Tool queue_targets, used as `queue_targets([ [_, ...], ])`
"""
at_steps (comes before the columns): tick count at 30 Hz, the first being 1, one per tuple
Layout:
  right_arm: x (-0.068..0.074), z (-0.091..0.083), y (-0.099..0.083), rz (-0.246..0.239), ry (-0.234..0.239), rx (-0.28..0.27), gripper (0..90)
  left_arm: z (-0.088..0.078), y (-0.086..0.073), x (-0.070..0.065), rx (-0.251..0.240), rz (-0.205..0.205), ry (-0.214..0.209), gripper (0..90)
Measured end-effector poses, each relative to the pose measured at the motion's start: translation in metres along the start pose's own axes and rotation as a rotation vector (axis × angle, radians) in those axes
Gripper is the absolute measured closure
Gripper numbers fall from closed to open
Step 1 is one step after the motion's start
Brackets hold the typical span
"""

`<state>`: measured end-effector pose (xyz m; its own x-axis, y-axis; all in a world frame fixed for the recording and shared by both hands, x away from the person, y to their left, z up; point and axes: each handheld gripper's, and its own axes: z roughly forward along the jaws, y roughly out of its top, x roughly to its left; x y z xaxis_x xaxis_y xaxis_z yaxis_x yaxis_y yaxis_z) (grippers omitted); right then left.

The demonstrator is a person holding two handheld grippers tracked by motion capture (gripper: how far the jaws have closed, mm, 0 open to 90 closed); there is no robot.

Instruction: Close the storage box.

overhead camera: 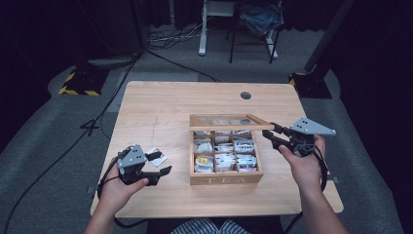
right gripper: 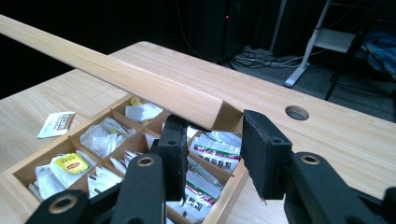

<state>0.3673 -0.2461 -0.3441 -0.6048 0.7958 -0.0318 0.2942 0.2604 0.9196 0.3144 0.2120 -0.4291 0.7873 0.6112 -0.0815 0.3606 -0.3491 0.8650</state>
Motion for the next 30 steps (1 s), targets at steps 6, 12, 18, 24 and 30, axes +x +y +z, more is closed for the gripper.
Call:
queue_targets([
  [6,0.001,-0.001,-0.002,-0.007,0.010,0.025,61.6,0.014,-0.018,-0.003,0.052,-0.001,-0.032,35.3],
  [12,0.001,-0.003,-0.004,-0.014,0.022,0.047,61.2,0.021,-0.026,-0.005,0.085,0.011,-0.049,34.6],
  [18,0.002,-0.004,-0.006,-0.020,0.030,0.067,61.1,0.031,-0.033,-0.006,0.125,0.001,-0.061,34.3],
  [24,0.001,-0.012,-0.006,-0.009,0.061,0.070,62.8,0.042,-0.039,-0.007,0.166,0.004,-0.048,34.4],
  [30,0.001,-0.016,-0.007,0.002,0.077,0.086,62.7,0.052,-0.044,-0.007,0.206,0.022,-0.030,34.6],
])
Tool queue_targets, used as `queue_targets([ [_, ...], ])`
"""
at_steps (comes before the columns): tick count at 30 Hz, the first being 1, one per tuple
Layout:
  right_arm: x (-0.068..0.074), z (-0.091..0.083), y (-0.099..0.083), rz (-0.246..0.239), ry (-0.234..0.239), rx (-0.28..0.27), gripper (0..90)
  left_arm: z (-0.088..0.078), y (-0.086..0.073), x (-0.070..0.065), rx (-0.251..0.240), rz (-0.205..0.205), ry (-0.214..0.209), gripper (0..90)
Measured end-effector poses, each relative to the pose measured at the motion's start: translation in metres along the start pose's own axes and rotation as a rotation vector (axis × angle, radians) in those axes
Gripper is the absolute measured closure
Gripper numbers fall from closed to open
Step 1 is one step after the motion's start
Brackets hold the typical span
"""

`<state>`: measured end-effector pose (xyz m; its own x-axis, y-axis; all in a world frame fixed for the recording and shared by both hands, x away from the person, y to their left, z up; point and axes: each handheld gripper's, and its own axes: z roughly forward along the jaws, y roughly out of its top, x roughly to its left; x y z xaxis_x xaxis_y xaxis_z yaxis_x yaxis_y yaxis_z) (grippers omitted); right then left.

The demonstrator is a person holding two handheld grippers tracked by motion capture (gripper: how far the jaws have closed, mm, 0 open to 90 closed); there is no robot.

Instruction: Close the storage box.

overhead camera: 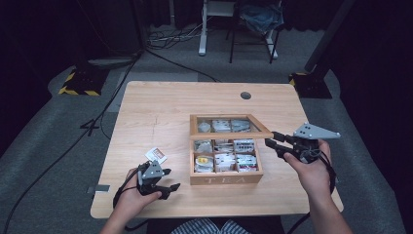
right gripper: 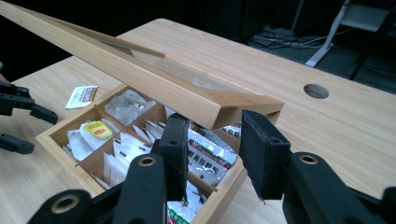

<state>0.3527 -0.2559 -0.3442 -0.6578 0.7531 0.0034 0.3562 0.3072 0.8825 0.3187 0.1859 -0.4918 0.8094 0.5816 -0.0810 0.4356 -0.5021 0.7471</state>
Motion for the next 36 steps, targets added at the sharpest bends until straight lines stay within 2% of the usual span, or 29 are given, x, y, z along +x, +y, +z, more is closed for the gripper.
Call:
queue_targets([
  [15,0.004,0.000,-0.004,-0.015,0.018,0.092,62.9,0.010,-0.005,0.001,0.027,-0.007,0.023,34.6],
  [26,0.007,0.003,-0.008,-0.029,0.042,0.197,62.7,0.011,-0.005,0.001,0.040,-0.020,0.035,34.6],
  [36,0.010,0.007,-0.019,-0.032,0.059,0.264,62.0,0.014,-0.002,0.002,0.048,-0.005,0.040,32.1],
])
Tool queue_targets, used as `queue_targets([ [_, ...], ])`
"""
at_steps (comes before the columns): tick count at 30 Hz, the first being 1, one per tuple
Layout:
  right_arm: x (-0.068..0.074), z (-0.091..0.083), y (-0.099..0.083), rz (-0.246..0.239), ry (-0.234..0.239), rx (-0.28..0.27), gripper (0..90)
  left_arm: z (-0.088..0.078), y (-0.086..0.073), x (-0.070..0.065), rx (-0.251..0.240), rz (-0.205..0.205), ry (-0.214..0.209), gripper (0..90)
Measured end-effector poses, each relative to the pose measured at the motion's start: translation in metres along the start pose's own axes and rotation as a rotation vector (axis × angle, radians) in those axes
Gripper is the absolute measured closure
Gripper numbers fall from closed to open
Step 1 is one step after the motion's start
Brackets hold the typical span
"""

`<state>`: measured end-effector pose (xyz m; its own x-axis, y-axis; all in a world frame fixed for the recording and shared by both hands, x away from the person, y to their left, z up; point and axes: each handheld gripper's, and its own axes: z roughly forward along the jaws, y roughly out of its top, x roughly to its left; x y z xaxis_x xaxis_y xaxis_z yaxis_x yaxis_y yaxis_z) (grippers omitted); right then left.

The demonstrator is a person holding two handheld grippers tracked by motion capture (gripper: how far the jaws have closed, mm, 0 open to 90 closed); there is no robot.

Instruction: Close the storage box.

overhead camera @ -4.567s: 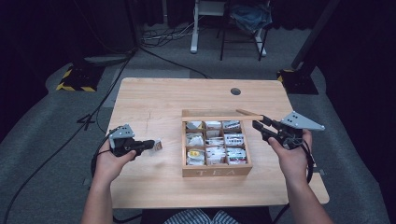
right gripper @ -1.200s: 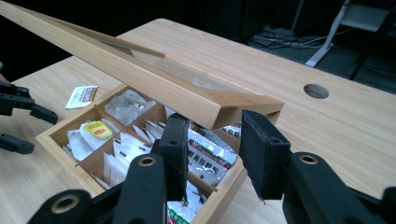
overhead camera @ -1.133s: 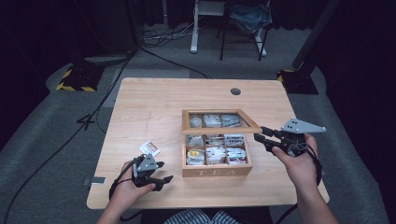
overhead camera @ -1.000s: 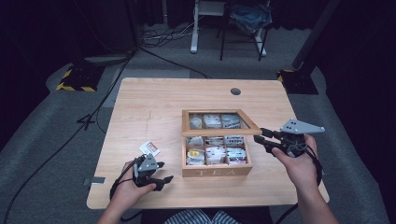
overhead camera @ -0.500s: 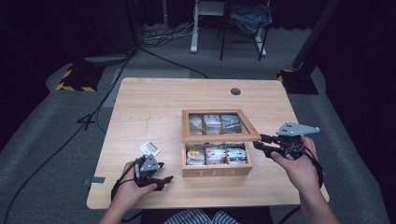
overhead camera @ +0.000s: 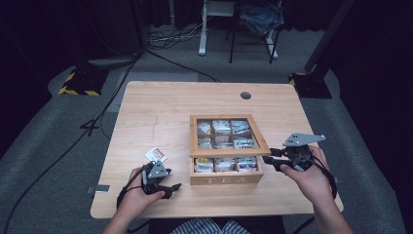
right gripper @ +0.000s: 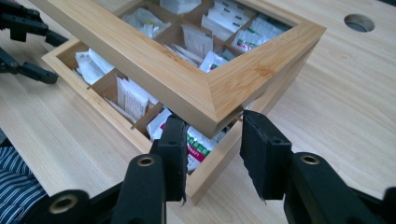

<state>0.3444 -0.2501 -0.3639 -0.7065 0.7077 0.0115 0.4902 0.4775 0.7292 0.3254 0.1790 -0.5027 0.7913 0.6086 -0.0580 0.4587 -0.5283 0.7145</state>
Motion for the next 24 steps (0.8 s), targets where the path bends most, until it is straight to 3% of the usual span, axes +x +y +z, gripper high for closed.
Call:
queue_targets([
  [5,0.001,0.002,-0.002,-0.005,0.012,0.028,62.4,0.001,0.000,0.000,0.002,0.000,0.000,31.9],
  [16,0.003,0.014,-0.005,-0.037,0.043,0.149,62.1,0.000,0.000,0.000,0.003,0.004,0.002,31.9],
  [24,0.003,0.019,-0.008,-0.045,0.057,0.180,61.7,0.000,0.000,0.000,0.000,0.000,-0.001,31.9],
])
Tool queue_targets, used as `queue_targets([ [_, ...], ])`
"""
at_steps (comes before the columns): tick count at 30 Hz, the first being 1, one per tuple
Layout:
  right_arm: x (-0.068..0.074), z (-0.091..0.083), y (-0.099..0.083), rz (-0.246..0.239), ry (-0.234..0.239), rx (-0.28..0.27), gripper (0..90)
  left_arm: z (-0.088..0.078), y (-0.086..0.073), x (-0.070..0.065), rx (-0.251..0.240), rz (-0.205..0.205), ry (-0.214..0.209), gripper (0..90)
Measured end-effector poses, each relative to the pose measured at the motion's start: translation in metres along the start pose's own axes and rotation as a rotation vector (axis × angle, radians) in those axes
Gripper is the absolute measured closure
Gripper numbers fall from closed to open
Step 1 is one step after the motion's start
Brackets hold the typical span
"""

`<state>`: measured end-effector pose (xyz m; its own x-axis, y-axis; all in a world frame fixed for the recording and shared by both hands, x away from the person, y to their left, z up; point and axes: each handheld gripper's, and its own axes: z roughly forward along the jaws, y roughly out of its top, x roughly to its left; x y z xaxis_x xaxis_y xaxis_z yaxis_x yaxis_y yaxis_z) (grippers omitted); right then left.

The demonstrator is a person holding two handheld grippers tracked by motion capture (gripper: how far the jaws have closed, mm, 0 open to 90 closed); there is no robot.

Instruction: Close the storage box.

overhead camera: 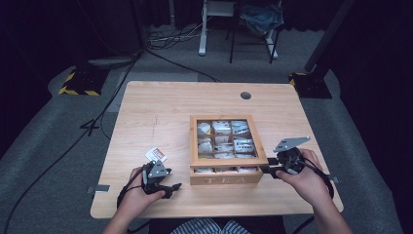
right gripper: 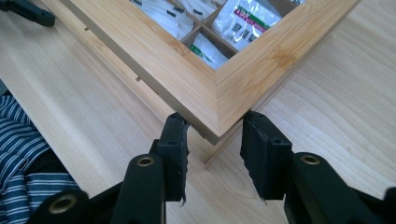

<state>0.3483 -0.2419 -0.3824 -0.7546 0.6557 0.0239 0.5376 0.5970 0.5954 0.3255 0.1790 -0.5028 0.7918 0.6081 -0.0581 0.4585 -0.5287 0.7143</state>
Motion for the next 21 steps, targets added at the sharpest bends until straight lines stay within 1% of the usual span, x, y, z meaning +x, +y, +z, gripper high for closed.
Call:
queue_targets([
  [7,0.000,0.005,-0.001,-0.011,0.013,0.049,61.2,0.000,0.000,0.000,0.003,0.003,0.007,32.0],
  [11,0.002,0.009,-0.001,-0.018,0.002,0.082,61.1,0.000,0.000,0.000,0.003,0.002,0.006,32.0],
  [12,0.002,0.010,-0.001,-0.026,-0.001,0.090,61.0,0.000,0.000,0.000,0.001,0.000,0.008,32.0],
  [16,0.003,0.012,-0.001,-0.025,0.003,0.106,60.9,0.000,0.000,0.000,0.002,0.000,0.010,32.0],
  [18,0.004,0.014,-0.002,-0.031,-0.008,0.122,58.2,-0.001,0.000,0.000,0.003,0.000,0.010,32.0],
  [19,0.006,0.016,-0.003,-0.043,-0.021,0.138,55.8,-0.001,-0.001,0.000,0.003,0.000,0.011,32.0],
  [20,0.007,0.016,-0.003,-0.051,-0.027,0.137,54.5,-0.001,-0.001,0.000,0.004,0.001,0.014,32.0],
  [21,0.008,0.016,-0.002,-0.055,-0.033,0.150,53.3,-0.002,-0.001,0.000,0.004,0.001,0.017,32.1],
])
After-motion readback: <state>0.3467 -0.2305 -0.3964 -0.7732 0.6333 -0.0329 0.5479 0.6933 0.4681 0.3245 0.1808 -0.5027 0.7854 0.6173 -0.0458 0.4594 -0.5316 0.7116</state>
